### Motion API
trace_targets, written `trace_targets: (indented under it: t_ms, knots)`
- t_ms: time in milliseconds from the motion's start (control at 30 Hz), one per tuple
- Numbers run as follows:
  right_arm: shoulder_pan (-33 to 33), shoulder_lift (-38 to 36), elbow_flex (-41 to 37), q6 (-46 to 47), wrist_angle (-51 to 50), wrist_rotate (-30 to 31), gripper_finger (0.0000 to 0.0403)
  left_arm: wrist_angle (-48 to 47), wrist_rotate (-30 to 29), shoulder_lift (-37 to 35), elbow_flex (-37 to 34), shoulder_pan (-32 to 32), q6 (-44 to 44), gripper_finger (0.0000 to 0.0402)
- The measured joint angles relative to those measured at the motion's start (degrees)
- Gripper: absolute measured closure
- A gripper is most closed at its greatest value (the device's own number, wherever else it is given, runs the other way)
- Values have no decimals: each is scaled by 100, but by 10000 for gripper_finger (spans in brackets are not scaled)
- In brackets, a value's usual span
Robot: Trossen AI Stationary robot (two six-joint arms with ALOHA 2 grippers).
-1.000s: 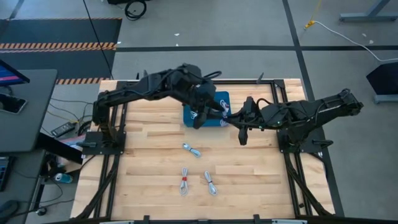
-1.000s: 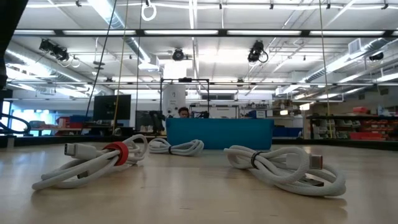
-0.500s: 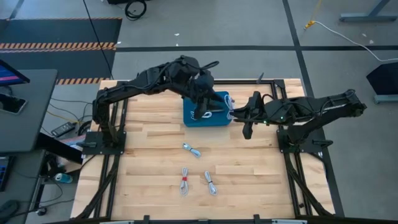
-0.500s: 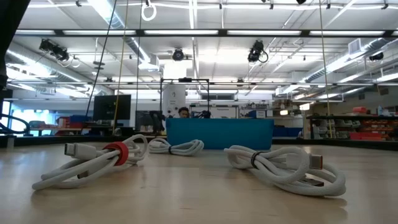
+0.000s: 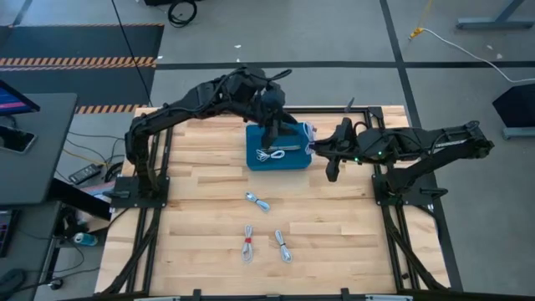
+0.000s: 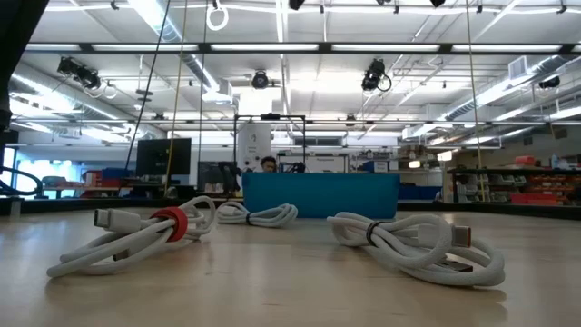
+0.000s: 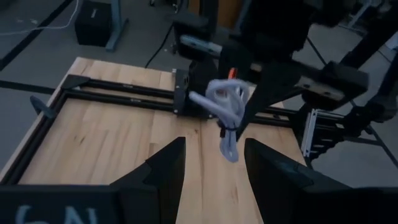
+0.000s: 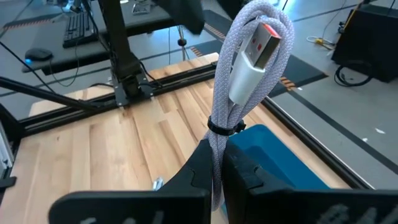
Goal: Pick and place USB-C Cables
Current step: Put the purple charger cable into the blue bin
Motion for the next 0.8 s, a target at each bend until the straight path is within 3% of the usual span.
trace_targets:
  t_ms: [500,800]
  knots:
    - [-37,40,-4,0,43,-20,387,298,207,306,-4,-244,4,216]
    - [-22,160,-2,2,133,-154,387,979,224,479,-9,-236,-34,216]
